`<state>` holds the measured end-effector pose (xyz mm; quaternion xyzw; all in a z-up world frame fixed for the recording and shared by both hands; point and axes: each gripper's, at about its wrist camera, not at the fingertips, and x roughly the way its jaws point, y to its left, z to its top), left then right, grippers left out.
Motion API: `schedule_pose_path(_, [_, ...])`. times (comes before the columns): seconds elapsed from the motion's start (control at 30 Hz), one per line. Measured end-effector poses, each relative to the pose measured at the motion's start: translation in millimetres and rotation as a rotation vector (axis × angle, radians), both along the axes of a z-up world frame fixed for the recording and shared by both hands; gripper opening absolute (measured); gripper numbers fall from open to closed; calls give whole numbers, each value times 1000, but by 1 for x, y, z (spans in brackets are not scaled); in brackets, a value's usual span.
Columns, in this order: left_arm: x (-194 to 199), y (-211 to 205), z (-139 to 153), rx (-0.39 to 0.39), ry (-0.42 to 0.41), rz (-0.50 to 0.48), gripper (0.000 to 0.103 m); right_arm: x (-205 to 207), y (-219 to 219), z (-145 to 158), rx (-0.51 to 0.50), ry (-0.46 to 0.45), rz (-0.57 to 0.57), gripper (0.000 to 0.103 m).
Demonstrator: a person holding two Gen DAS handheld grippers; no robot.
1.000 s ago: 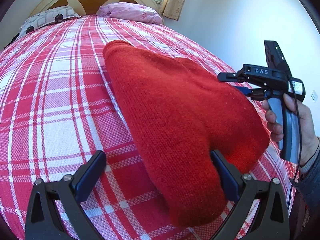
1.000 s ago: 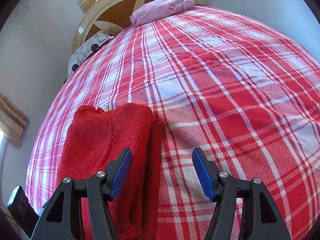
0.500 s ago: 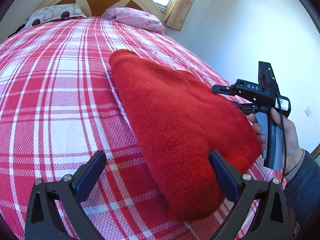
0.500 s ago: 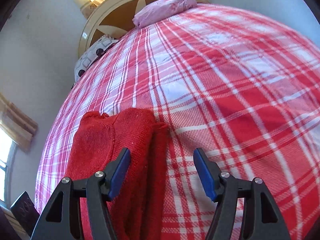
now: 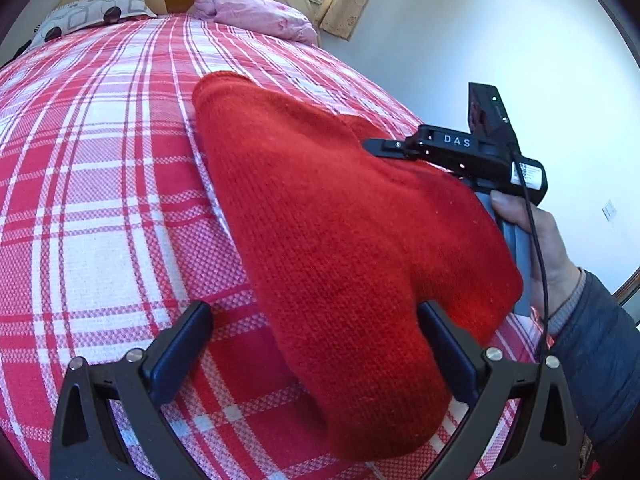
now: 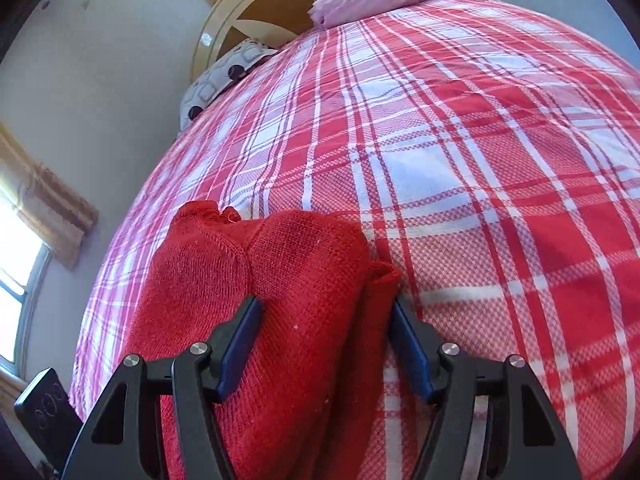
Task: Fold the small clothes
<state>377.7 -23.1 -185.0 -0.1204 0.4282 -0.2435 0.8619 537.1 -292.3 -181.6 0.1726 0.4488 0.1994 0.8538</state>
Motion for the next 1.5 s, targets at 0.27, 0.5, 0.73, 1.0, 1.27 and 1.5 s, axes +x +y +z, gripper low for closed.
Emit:
schedule_pose_path(0.27, [2, -14, 1, 73, -3, -22, 103, 7, -12, -8, 113, 27, 48, 36])
schedule_pose_path(0.5, [0, -19, 4, 109, -20, -39, 101, 8, 3, -4, 47, 5, 80, 29])
schedule_pose_path(0.73, [-13, -24, 15, 104, -70, -97, 64, -7, 8, 8, 18, -48, 60, 23])
schedule_pose_path(1.0, [-39, -18, 34, 156, -99, -62, 43, -37, 26, 48, 43, -144, 82, 22])
schedule_pose_path(1.27, [-82, 23, 63, 127, -145, -4, 42, -71, 75, 75, 74, -166, 149, 22])
schedule_pose_path(1.5, [-118, 57, 77, 149, -167, 75, 42, -98, 132, 85, 107, -184, 230, 22])
